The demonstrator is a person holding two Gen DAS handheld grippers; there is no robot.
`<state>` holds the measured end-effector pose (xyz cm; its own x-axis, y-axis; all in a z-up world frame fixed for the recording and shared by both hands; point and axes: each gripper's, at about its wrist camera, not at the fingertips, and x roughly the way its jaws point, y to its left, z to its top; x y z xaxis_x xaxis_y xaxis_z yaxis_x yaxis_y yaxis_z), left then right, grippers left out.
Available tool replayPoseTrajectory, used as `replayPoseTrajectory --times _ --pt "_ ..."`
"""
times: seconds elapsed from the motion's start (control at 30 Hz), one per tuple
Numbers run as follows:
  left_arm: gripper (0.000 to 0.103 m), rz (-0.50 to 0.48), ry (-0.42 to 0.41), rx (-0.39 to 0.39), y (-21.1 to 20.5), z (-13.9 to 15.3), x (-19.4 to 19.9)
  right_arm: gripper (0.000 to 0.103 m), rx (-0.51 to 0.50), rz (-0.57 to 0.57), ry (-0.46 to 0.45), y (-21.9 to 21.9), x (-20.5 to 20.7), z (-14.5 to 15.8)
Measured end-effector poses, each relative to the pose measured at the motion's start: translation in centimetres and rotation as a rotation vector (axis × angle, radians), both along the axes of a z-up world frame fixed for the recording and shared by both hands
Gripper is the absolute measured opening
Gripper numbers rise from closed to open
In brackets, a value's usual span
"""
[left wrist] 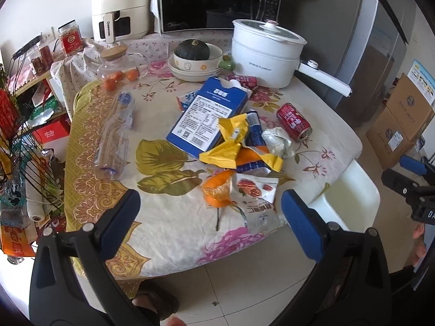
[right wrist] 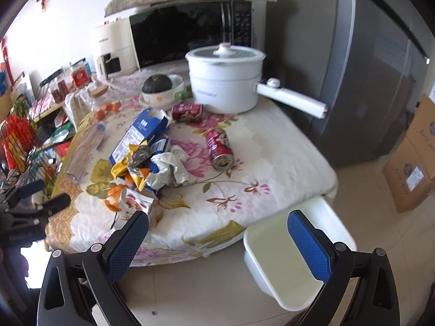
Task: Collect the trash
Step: 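Grasp the white pecan kernels bag with the right tool while the left tool reaches the clear bottle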
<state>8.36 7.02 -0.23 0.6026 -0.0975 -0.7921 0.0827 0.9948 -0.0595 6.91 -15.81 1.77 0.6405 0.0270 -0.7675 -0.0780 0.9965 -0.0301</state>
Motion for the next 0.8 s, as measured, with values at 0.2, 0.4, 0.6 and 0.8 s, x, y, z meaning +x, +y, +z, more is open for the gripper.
replayPoseTrajectory --times 0.2,0.4,0.6,0.8 --pt "0.103 0.109 -0.046 -0.1 5.2 -1.7 2.2 0.103 0.098 0.045 0.102 1.5 2.3 -3.9" --pt "0.103 0.195 0.034 -0.129 9.6 -3.8 3.2 0.102 0.125 0.112 0.217 5.5 4.3 -8.4" --pt "0.103 0.251 0.088 -0.194 12.4 -5.5 2.9 0.098 0.171 0.152 0.316 9.4 6.6 -12.3" --pt "0.103 0.26 0.092 -0.206 13.7 -6.1 3.1 0.082 0.084 0.141 0.359 11.4 8.1 -14.9"
